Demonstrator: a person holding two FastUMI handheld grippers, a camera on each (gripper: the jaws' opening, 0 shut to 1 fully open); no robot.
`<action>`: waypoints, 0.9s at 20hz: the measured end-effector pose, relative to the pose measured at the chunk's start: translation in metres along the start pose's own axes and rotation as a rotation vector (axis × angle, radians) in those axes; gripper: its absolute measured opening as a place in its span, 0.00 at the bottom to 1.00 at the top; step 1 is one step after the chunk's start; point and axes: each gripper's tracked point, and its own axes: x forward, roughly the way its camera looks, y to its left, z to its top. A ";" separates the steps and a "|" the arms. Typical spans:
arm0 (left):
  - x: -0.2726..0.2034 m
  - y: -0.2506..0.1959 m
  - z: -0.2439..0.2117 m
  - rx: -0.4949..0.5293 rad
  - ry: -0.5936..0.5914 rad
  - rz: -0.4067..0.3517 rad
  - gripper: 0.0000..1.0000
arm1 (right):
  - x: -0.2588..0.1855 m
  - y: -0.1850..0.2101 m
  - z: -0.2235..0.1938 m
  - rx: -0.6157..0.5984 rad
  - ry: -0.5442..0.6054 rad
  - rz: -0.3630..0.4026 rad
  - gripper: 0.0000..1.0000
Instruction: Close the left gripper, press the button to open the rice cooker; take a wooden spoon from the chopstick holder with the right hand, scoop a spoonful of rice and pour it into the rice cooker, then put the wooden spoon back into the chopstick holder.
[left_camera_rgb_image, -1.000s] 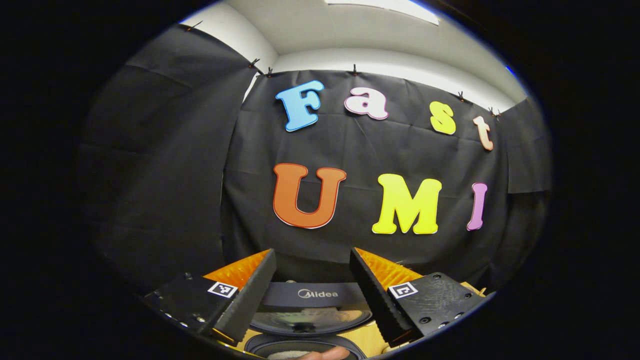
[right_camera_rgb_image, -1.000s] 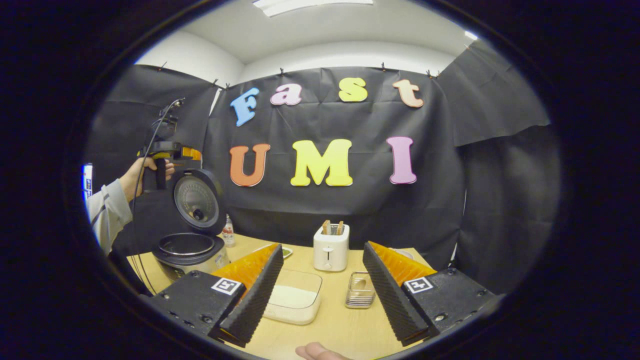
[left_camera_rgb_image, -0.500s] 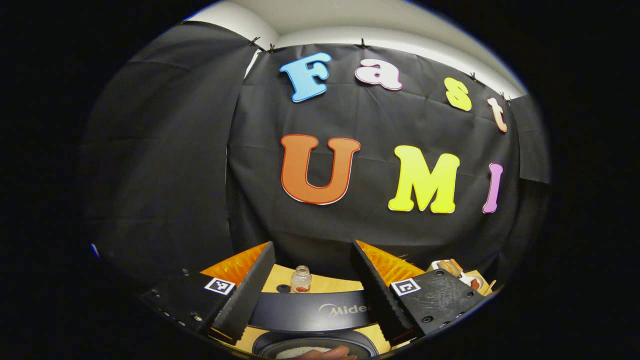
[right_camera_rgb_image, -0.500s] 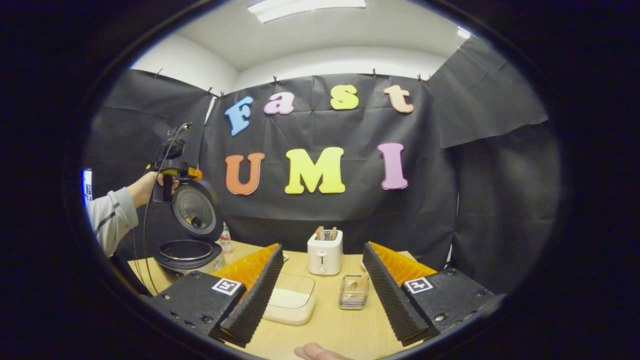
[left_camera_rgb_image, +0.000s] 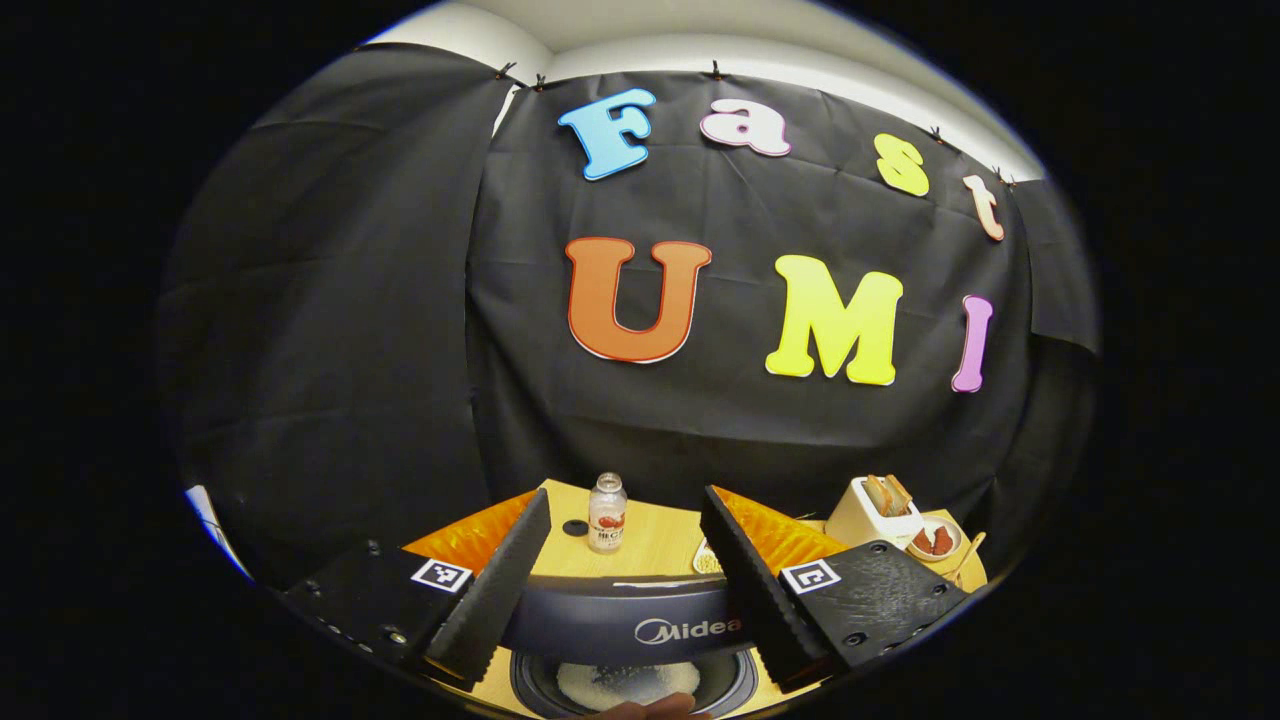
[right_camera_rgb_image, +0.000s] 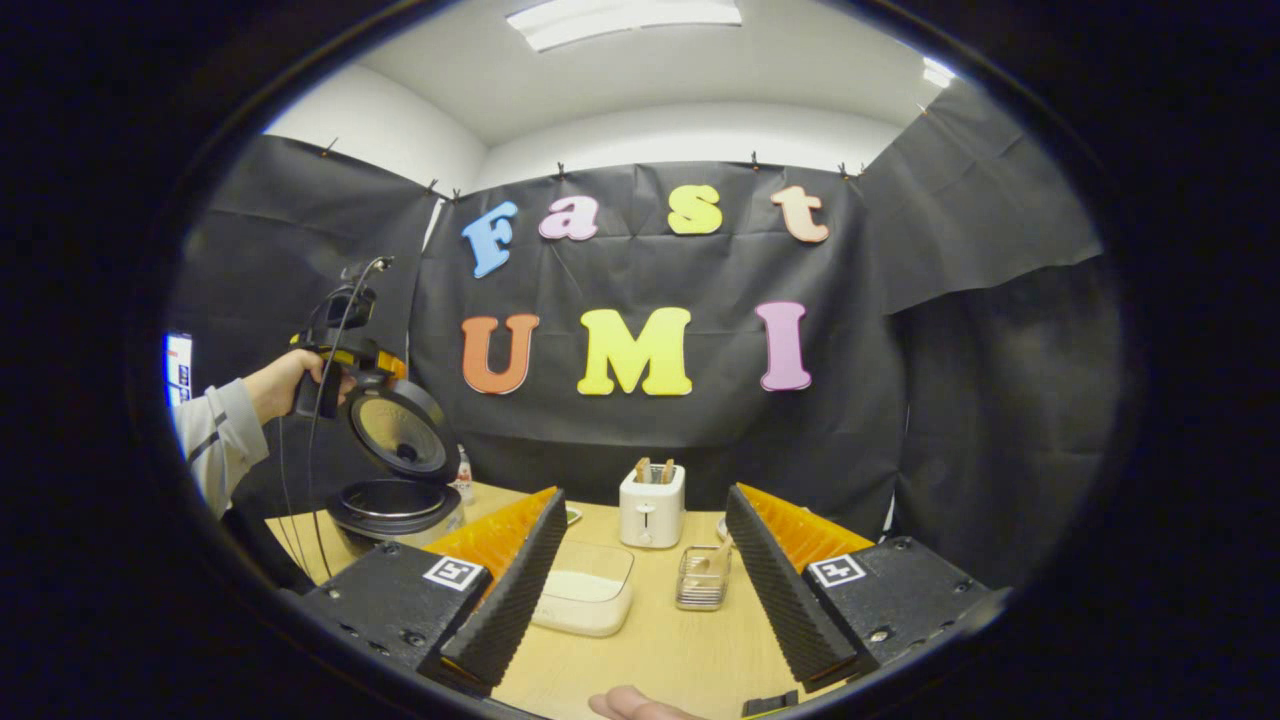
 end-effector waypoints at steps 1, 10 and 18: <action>-0.008 0.000 -0.008 0.005 0.019 0.006 0.97 | -0.006 0.002 0.001 -0.003 0.001 0.001 0.99; -0.061 -0.005 -0.097 0.042 0.168 -0.007 0.96 | -0.070 0.033 0.033 -0.064 -0.052 0.040 1.00; -0.077 -0.004 -0.175 0.033 0.334 0.003 0.98 | -0.096 0.053 0.049 -0.067 -0.099 0.063 1.00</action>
